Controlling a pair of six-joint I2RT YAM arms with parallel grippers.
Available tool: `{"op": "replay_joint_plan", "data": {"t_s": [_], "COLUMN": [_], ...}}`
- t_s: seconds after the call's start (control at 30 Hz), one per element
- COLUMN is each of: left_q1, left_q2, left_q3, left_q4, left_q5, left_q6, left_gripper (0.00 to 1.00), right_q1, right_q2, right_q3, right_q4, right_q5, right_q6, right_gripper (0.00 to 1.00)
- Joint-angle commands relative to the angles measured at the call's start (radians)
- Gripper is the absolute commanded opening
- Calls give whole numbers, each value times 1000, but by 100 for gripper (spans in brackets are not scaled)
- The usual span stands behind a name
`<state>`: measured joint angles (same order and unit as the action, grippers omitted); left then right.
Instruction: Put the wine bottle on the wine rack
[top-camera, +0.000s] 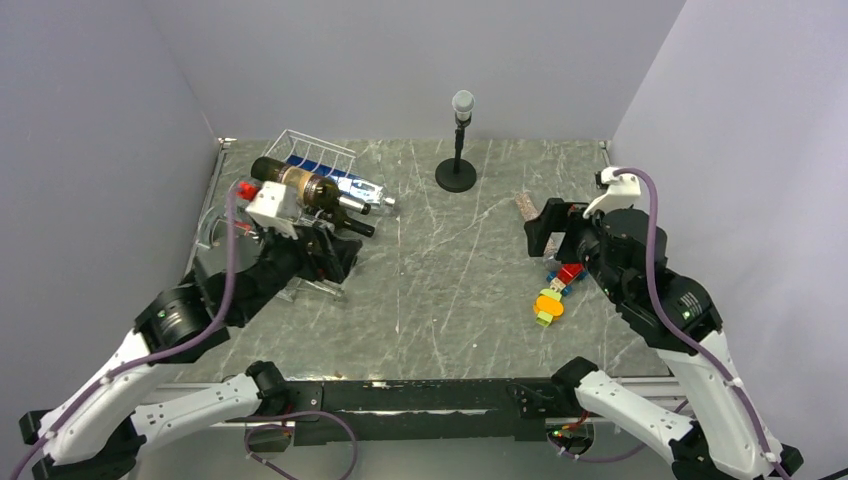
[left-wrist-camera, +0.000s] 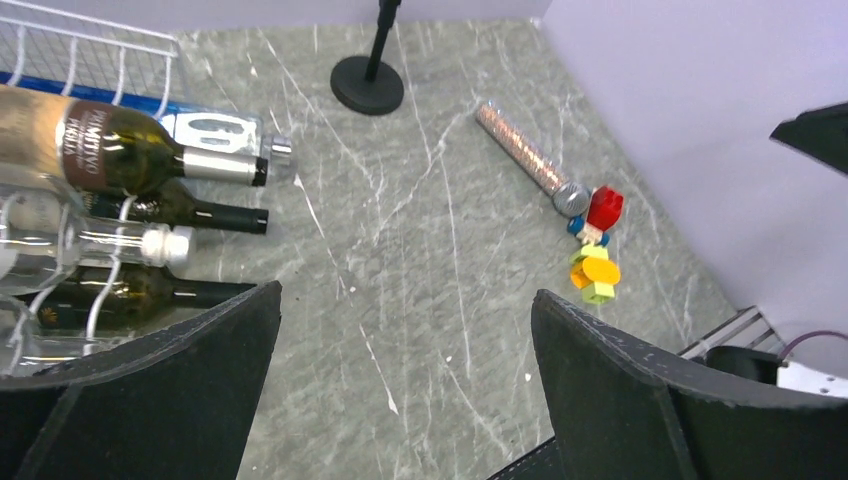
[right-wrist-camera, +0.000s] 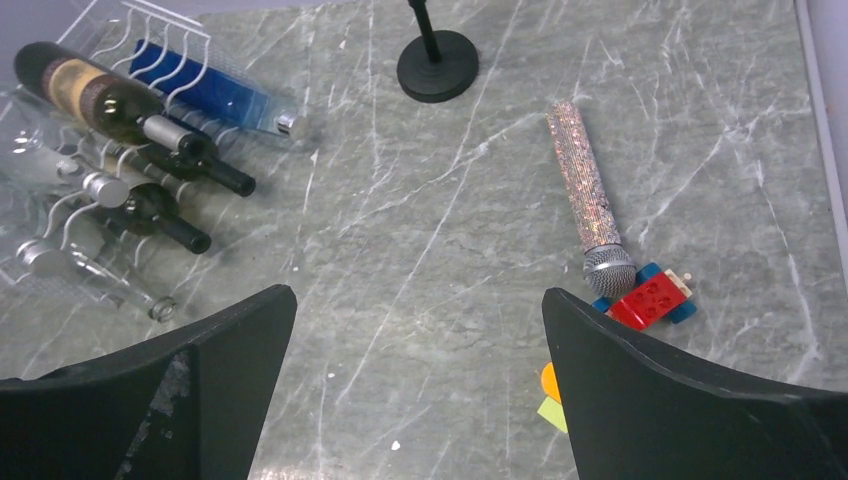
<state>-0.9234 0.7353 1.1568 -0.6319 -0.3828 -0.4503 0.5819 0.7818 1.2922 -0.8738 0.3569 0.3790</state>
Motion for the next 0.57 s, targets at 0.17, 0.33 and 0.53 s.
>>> {"op": "replay_joint_plan", "data": {"t_s": [0.17,0.33,0.53], "left_q1": [6,6,6], "left_q2": [-25,-45,-37], "left_q3": [119,127,143], "left_q4": [-135,-133,-159], "left_q5": [-75,-101,-105], "left_q6": [-5,3,7], "left_gripper": [99,99,99], "right_q1": [-4,-4,-4], "right_q2": [-33,-38,-44], "right_q3": [144,160,174], "right_q4": [-80,-73,-60], "right_q5": [-90,-170,-222], "right_q6": [-88,-102,-112], "right_gripper": [100,100,100]}}
